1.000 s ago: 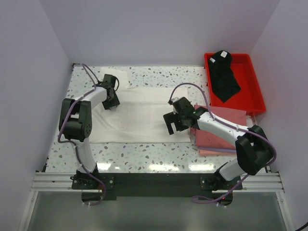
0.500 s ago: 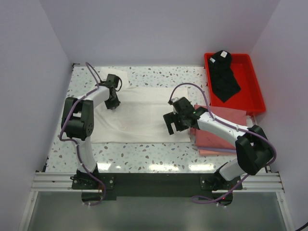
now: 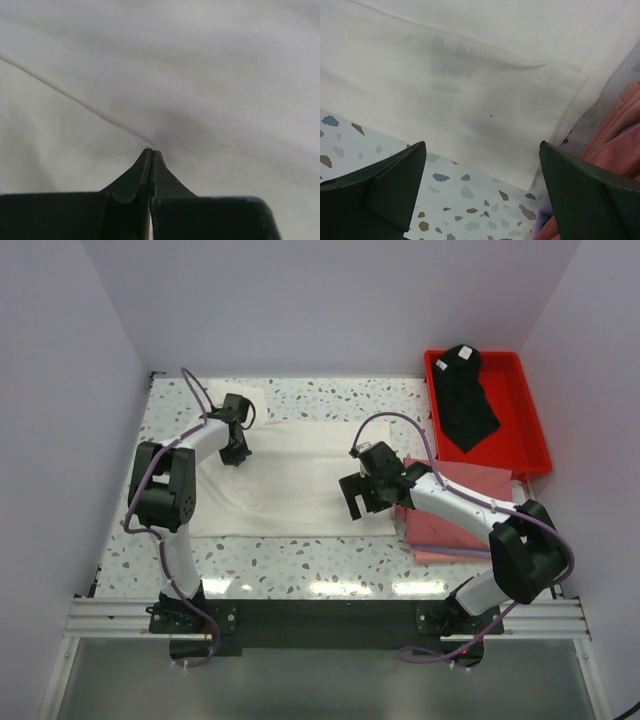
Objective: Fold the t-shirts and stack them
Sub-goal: Fold the tshirt
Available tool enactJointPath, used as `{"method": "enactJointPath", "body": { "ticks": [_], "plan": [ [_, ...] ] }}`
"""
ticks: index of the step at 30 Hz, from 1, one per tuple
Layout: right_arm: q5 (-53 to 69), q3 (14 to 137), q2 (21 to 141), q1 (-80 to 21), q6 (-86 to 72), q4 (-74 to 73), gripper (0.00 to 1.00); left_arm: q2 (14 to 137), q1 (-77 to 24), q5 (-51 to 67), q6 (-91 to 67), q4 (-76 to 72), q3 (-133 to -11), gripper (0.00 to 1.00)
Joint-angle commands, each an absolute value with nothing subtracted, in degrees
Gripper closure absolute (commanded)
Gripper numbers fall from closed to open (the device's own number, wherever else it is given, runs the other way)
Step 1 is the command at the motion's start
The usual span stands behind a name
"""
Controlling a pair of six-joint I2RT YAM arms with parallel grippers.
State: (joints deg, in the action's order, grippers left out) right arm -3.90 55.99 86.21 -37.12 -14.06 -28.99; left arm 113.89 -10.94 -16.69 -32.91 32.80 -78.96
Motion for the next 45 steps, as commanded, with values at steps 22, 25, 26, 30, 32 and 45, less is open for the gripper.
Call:
{"method": "enactJointPath", "body": {
  "ticks": [22, 25, 26, 30, 32, 45],
  "plan": [
    [-5.10, 56.43, 85.60, -37.09, -13.36, -29.27, 0.01, 111.35, -11.86, -8.71, -25.32, 23.29, -78.31, 1.00],
    [-5.19, 56.43, 85.52, -37.09, -13.36, -29.44, 0.01, 112.14, -12.48, -9.22, -24.96, 23.82, -78.75, 1.00],
    [-5.19, 56.51, 85.60, -37.09, -13.27, -29.36, 0.01, 112.24, -12.57, -9.58, -24.87, 23.91, -78.84, 1.00],
    [-5.19, 56.51, 85.52, -37.09, -13.27, -29.36, 0.01, 112.85, -12.57, -11.59, -25.66, 25.65, -79.71, 0.86],
    [-5.18, 56.69, 85.52, -37.00, -13.27, -29.53, 0.01, 112.85, -12.57, -13.52, -26.54, 26.89, -81.21, 0.58],
    [-3.69, 59.50, 86.66, -37.09, -14.85, -27.78, 0.01, 99.85, -12.31, -14.50, -28.29, 23.30, -75.08, 0.00]
  ]
}}
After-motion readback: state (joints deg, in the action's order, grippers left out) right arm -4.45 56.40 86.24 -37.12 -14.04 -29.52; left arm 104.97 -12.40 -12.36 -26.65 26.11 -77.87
